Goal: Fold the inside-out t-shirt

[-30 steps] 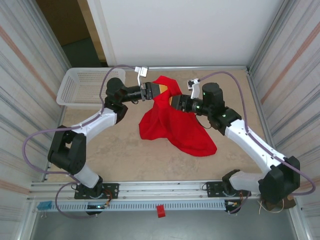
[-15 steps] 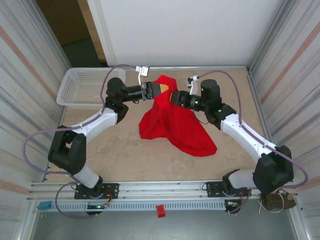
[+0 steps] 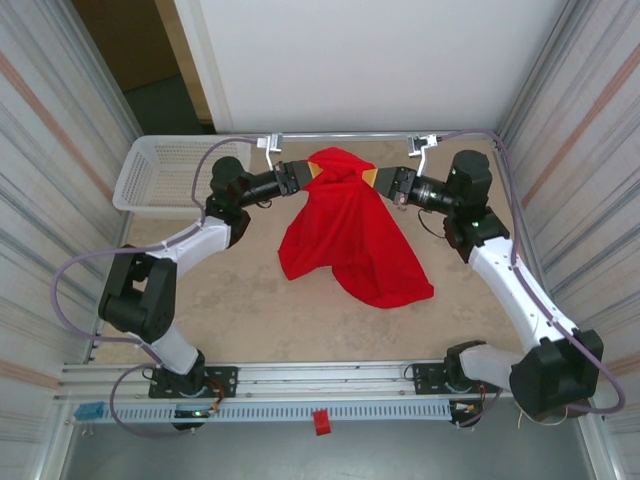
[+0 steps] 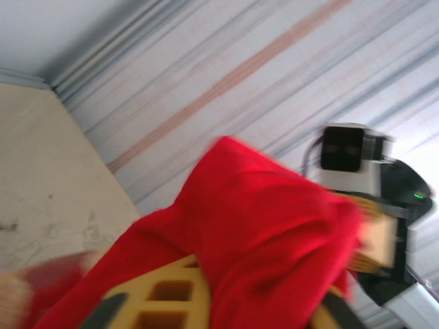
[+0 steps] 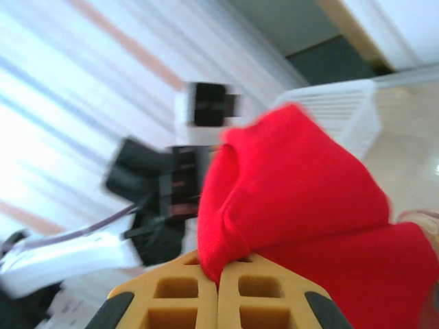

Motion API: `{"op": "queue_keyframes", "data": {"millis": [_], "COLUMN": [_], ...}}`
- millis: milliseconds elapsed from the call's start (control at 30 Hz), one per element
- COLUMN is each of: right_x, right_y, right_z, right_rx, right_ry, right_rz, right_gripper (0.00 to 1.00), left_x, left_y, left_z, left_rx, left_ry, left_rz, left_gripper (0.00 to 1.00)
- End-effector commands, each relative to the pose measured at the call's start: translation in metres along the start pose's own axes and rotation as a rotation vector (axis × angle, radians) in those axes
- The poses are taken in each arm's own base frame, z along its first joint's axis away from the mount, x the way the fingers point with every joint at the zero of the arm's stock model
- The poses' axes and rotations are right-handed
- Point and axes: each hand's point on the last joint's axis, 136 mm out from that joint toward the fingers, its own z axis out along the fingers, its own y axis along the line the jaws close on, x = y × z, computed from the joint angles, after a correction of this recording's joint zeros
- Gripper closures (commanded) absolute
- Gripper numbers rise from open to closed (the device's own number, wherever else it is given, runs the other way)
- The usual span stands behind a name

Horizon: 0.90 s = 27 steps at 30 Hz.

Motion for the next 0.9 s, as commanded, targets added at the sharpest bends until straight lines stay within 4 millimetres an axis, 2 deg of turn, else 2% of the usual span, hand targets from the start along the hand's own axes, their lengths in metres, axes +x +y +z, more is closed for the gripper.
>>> {"op": "queue_keyframes", "data": {"millis": [0, 67, 200, 333, 433, 533, 667, 867], "right_x": [-0.006, -0.006, -0.005, -0.003, 0.000, 0.004, 0.010, 0.014], "right_y": [0.051, 0.052, 0.042, 0.031, 0.024, 0.018, 0.014, 0.013], "right_z": [-0.012, -0.012, -0.009, -0.006, -0.004, -0.003, -0.002, -0.002], "right_rx": [-0.162, -0.172, -0.162, -0.149, -0.139, -0.124, -0.122, -0.121], "right_ry": [0.015, 0.022, 0.033, 0.050, 0.060, 0.075, 0.099, 0.115], "right_rz": [-0.119, -0.125, -0.105, -0.080, -0.069, -0.064, -0.052, -0.047], "right_gripper": [1.00, 1.00, 1.00, 1.00, 1.00, 1.00, 1.00, 1.00], "left_x": [0.000, 0.002, 0.005, 0.011, 0.018, 0.024, 0.022, 0.018], "left_y": [0.027, 0.030, 0.027, 0.001, -0.020, -0.032, -0.032, -0.024], "left_z": [-0.001, -0.002, -0.014, -0.029, -0.030, -0.026, -0.021, -0.010], "left_rx": [-0.087, -0.108, -0.199, -0.341, -0.428, -0.521, -0.626, -0.637], "left_ry": [-0.012, -0.004, -0.005, 0.012, 0.063, 0.119, 0.178, 0.235], "left_rz": [-0.031, -0.028, 0.041, 0.230, 0.365, 0.491, 0.639, 0.735], "left_gripper": [0.59, 0.49, 0.41, 0.34, 0.34, 0.33, 0.32, 0.30]}}
